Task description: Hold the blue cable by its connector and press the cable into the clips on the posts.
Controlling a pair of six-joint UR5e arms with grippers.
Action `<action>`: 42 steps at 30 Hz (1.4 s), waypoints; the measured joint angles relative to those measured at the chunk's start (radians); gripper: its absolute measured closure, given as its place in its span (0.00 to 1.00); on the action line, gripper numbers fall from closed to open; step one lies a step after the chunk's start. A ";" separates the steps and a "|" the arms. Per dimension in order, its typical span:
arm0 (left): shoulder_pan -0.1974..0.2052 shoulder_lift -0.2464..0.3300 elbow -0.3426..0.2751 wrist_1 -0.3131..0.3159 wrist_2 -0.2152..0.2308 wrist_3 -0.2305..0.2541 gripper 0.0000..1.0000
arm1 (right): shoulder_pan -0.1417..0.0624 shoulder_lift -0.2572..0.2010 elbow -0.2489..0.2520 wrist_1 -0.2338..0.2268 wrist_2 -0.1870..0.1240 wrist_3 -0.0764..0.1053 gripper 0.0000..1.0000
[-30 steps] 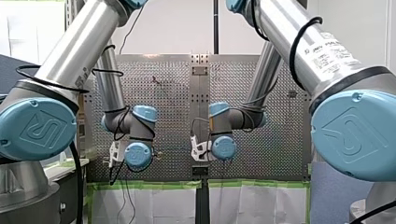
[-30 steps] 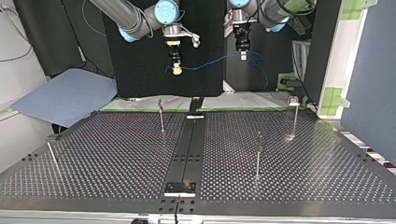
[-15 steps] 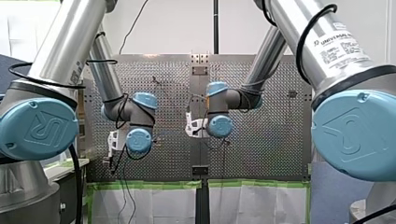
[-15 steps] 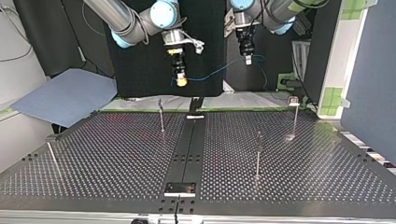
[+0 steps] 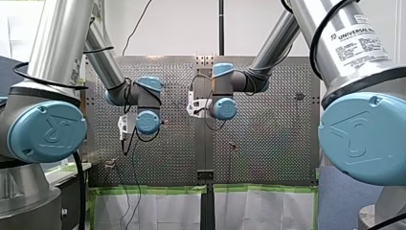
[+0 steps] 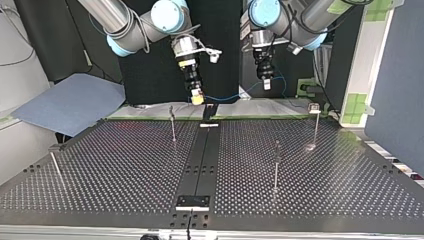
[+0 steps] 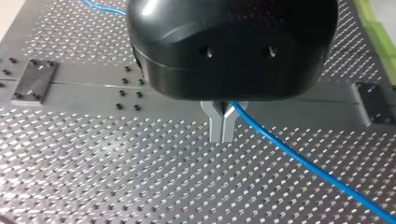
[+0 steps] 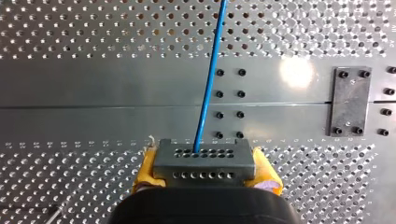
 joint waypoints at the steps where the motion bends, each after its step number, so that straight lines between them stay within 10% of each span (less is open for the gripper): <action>1: 0.009 0.009 0.002 -0.009 0.008 0.004 0.99 | -0.001 0.001 -0.003 0.003 -0.001 0.001 1.00; 13: 0.116 0.116 0.028 -0.117 0.113 0.042 0.99 | -0.009 0.031 -0.046 0.057 -0.001 0.004 1.00; 25: 0.209 0.211 0.100 -0.212 0.128 0.050 0.99 | -0.009 0.032 -0.139 0.120 -0.035 0.010 1.00; 42: 0.228 0.253 0.171 -0.366 0.200 0.039 0.99 | 0.003 0.034 -0.248 0.187 -0.048 0.012 1.00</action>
